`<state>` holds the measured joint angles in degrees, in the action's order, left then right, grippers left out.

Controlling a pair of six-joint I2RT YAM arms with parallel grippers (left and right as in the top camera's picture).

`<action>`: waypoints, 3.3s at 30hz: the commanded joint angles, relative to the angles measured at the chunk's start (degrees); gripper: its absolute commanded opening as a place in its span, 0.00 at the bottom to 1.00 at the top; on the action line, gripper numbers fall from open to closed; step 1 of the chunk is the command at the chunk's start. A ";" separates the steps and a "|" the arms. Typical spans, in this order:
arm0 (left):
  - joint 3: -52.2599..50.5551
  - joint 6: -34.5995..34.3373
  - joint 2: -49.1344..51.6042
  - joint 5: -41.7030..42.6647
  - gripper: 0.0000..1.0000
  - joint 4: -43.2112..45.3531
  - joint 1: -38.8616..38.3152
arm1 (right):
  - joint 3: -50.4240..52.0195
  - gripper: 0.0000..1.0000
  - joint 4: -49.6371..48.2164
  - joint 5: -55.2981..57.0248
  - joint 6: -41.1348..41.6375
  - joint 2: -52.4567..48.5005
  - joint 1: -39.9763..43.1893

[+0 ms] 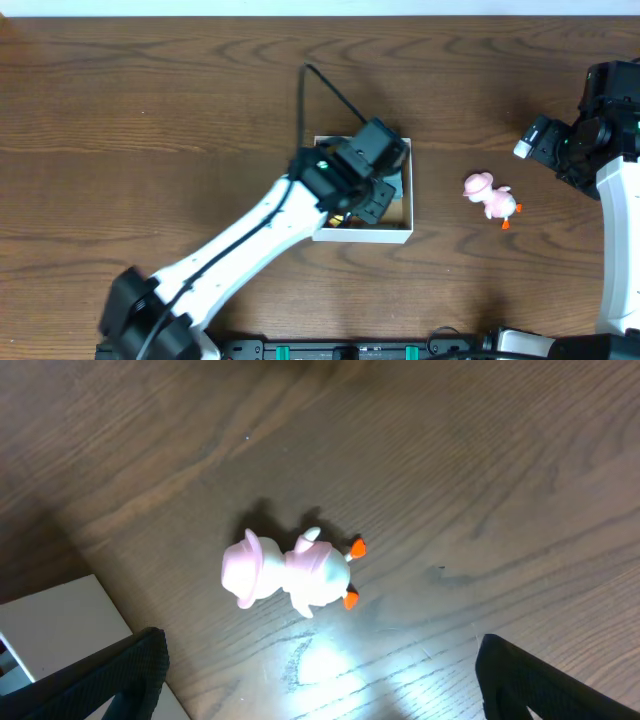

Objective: Pack container

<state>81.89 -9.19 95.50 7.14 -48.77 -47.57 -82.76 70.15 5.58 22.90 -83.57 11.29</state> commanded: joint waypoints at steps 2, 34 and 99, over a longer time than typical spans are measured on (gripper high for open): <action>0.46 0.98 4.63 -0.63 0.28 -0.44 -1.14 | 0.07 0.99 0.13 0.17 -0.94 -0.02 0.37; 0.48 -1.07 -21.29 -7.78 1.00 -9.33 30.84 | 0.15 0.99 -0.13 -2.93 -11.50 -0.04 -6.03; 0.09 -11.93 -25.51 -7.61 0.98 -17.49 51.95 | -4.44 0.06 -11.58 -8.81 -21.64 -3.87 -38.40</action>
<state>81.89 -20.82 69.97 -0.21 -66.02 4.08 -87.59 58.83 -2.31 0.84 -85.45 -23.81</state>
